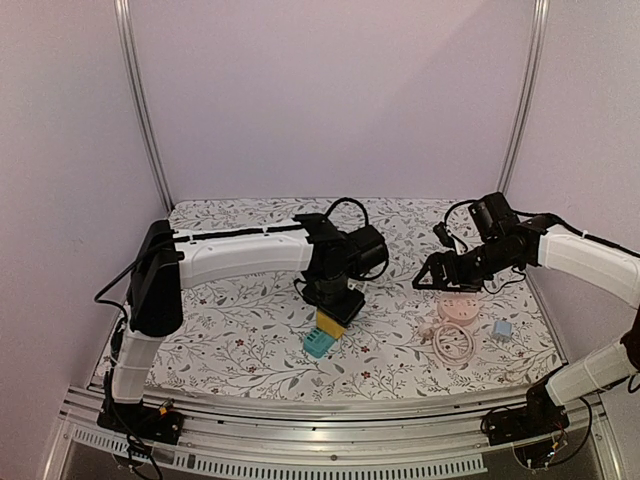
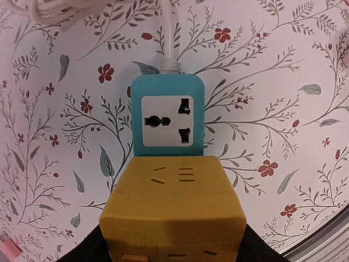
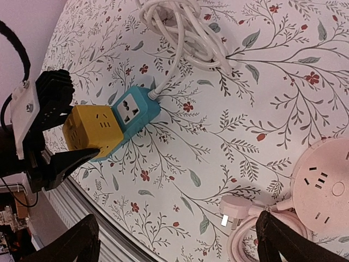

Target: Insert the plug

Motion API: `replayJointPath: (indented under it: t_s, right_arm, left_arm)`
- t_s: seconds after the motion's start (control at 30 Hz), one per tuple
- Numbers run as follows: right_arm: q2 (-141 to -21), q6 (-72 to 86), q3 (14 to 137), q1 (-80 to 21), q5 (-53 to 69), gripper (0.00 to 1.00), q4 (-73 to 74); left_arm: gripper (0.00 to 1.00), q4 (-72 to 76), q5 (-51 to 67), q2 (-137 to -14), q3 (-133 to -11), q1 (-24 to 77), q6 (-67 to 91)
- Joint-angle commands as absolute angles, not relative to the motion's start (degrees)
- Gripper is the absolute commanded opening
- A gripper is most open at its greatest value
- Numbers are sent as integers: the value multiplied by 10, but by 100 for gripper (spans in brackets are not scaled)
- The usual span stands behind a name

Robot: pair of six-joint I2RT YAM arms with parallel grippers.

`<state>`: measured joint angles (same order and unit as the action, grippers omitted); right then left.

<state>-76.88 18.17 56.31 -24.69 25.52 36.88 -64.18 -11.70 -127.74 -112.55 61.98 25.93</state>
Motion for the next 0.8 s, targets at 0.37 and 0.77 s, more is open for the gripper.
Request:
replayJointPath:
  t_s: [0.37,0.77]
  right_arm:
    - [-757,180,553,-245,239,99,374]
    - [-764,178,565,-245,231,99,381]
  left_arm:
    - [0,-645,-101,-1316,-1061,572,185]
    - [0,-621,-91,-1341,-1021,565,162]
